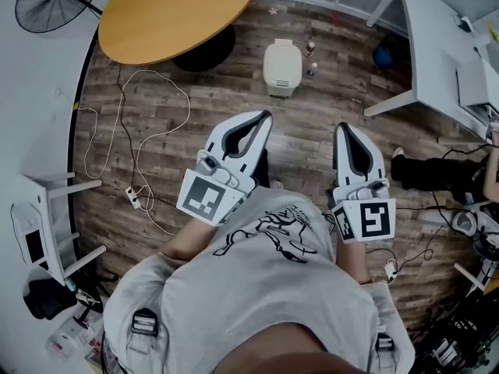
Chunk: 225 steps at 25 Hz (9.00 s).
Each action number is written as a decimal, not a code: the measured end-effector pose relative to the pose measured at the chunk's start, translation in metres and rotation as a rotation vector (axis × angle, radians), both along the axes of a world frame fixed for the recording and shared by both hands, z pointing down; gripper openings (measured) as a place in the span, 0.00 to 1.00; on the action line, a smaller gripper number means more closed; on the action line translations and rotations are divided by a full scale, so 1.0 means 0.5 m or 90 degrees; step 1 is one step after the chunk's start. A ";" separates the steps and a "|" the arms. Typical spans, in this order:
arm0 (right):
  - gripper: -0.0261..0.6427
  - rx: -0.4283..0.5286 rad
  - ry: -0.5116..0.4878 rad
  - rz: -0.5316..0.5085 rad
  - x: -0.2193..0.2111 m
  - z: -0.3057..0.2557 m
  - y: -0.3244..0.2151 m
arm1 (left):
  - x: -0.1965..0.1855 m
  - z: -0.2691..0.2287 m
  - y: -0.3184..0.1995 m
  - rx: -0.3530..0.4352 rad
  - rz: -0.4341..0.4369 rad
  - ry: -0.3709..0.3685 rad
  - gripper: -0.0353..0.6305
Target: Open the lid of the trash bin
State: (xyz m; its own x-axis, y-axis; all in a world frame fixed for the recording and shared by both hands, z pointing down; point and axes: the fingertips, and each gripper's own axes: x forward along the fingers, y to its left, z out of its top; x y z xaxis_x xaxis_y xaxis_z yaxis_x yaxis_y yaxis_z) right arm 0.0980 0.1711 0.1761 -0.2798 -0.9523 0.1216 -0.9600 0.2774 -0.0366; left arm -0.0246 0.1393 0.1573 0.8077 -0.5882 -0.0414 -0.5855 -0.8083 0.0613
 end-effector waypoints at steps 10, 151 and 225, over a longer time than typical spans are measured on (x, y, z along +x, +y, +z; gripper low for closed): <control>0.05 -0.006 0.005 0.005 -0.021 -0.006 -0.190 | -0.014 -0.006 -0.190 -0.003 0.012 0.009 0.08; 0.19 -0.476 0.524 -0.285 0.027 1.538 -0.591 | 0.185 1.406 -0.600 -0.407 0.162 -0.326 0.08; 0.06 -0.160 0.090 -0.073 0.060 0.327 -0.662 | 0.145 0.275 -0.603 -0.126 0.085 -0.046 0.08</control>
